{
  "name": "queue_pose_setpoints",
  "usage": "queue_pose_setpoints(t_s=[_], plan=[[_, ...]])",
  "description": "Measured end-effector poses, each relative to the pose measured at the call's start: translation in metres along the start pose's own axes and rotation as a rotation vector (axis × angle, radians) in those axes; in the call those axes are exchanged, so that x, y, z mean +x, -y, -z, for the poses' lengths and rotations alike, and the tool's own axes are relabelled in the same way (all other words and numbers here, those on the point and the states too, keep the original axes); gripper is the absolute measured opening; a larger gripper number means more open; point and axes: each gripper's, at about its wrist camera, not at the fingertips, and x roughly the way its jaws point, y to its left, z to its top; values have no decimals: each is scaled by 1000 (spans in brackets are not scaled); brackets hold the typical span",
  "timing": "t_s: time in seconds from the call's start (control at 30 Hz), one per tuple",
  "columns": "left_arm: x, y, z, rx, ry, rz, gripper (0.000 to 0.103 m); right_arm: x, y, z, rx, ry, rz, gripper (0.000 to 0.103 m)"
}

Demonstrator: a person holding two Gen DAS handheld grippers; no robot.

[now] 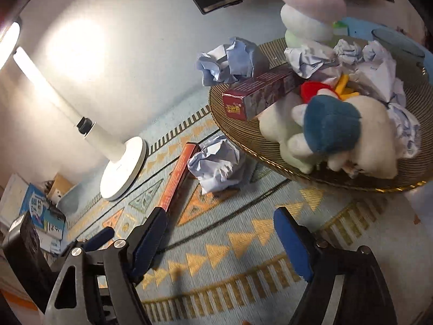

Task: Organize objects
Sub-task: 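Grasp the long orange-red box with the left gripper while the right gripper grasps a paper ball, then lift the orange-red box with the left gripper while the right gripper lifts the paper ball toward the bowl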

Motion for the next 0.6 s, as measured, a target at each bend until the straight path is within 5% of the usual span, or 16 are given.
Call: queue_pose_setpoints(t_s=[0.23, 0.3, 0.37, 0.5, 0.6], plan=[[30, 0, -12, -30, -32, 56, 52, 42, -4, -22, 113, 23, 61, 81], [29, 2, -12, -30, -27, 57, 34, 49, -11, -26, 96, 39, 102, 81], [27, 2, -10, -40, -25, 33, 21, 55, -18, -27, 55, 41, 148, 60], [12, -7, 5, -130, -27, 25, 20, 50, -18, -19, 0, 22, 114, 56], [-17, -17, 30, -209, -30, -13, 20, 36, -21, -3, -53, -51, -27, 56]])
